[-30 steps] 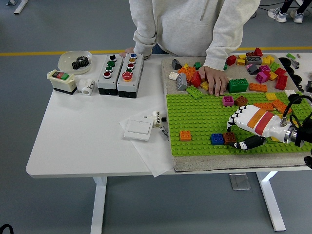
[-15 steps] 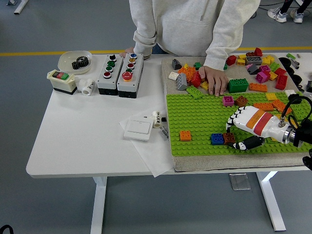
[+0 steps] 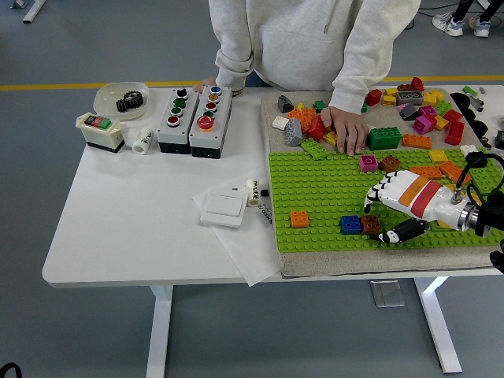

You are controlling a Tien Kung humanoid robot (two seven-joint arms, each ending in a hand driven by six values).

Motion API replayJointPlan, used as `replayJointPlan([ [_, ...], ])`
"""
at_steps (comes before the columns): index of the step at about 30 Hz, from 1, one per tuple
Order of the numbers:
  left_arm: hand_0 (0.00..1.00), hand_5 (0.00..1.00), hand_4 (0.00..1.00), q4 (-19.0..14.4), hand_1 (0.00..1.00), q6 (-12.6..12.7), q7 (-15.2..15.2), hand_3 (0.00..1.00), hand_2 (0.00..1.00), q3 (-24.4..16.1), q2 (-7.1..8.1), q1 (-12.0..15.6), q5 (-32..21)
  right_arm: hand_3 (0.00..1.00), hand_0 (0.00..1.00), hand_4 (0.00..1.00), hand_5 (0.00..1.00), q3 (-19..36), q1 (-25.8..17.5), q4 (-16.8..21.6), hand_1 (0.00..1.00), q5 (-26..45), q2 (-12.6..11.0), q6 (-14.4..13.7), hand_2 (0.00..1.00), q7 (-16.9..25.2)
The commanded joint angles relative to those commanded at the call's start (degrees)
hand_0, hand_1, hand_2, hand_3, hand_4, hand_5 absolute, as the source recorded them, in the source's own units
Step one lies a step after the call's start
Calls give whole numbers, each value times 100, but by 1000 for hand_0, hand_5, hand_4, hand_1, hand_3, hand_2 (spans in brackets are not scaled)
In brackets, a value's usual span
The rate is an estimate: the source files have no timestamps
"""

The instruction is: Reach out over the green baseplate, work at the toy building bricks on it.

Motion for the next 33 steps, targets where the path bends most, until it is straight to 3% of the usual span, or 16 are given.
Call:
replayJointPlan([
  [20,741,599,660,2,740,16,-1,596,745,12,2,-24,-4,605,653,849,605,120,-16,-28,629,97,97,-21,681,-44],
  [21,742,598,660,2,740,17,-1,595,746,11,2,-24,-2,616,654,890,620,126,-16,-31,628,97,102,-19,681,-45],
  [24,742,598,660,4,740,22,-3,595,746,16,0,-25,-10,616,654,890,620,129,-16,-20,628,79,96,-11,681,-53],
  [33,742,600,661,12,740,22,-8,595,748,-7,-1,-17,22,619,655,905,624,318,-77,314,626,-19,-51,88,681,-83],
])
